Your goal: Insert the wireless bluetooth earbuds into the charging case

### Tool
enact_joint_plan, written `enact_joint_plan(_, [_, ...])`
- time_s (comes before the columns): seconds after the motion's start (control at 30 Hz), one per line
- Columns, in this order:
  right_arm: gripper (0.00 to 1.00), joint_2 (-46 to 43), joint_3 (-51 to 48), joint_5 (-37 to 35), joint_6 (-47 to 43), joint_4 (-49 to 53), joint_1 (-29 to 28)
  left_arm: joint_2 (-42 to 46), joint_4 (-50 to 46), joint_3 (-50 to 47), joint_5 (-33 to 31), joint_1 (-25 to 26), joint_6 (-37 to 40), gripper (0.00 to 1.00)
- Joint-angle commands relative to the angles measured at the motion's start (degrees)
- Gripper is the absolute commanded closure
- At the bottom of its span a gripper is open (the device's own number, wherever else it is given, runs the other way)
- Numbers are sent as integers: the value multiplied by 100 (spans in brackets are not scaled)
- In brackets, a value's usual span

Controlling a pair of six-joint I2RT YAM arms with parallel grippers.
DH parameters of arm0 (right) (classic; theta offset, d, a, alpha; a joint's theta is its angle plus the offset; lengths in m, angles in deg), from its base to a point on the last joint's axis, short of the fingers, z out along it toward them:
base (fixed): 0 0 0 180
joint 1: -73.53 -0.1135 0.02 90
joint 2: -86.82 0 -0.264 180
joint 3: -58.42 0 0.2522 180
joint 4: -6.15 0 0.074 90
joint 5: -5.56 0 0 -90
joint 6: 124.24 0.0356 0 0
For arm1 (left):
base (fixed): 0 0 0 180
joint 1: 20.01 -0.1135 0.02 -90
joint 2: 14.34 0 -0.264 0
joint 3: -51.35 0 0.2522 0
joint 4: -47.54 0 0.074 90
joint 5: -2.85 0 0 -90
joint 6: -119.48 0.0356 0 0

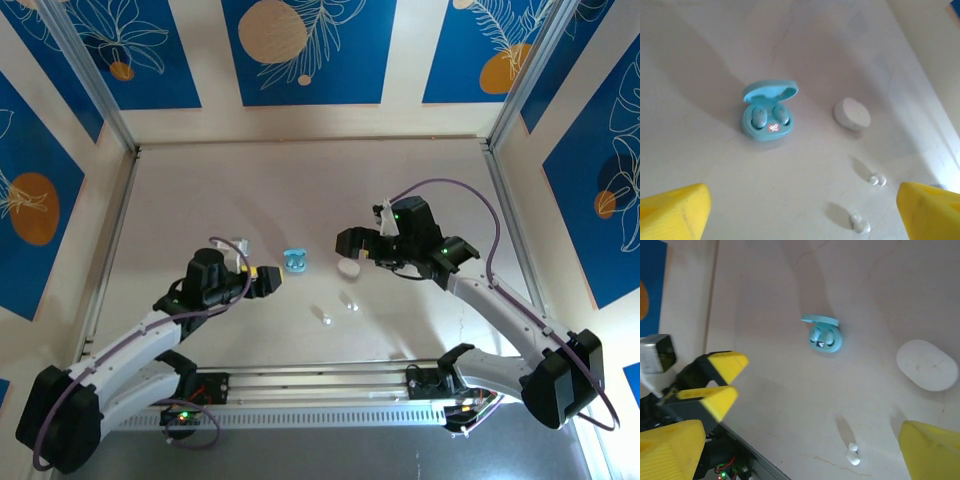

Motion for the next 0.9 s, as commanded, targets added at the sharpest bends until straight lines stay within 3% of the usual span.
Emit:
enact_joint_plan(0.0, [1, 140, -66, 530, -225, -488, 70, -243, -153, 253, 145, 47, -130, 12])
enact_joint_plan(0.4, [9, 1206, 570, 904, -399, -497, 18, -1000, 202, 163, 391, 38, -419, 50])
enact_joint_plan(0.73, [12, 2007, 1370, 878, -479, -229, -61, -1367, 586, 80, 508, 38, -614, 63])
enact_joint_plan(0.87, [21, 2422, 1806, 940, -567, -81, -96, -1686, 749, 86, 563, 38, -592, 74])
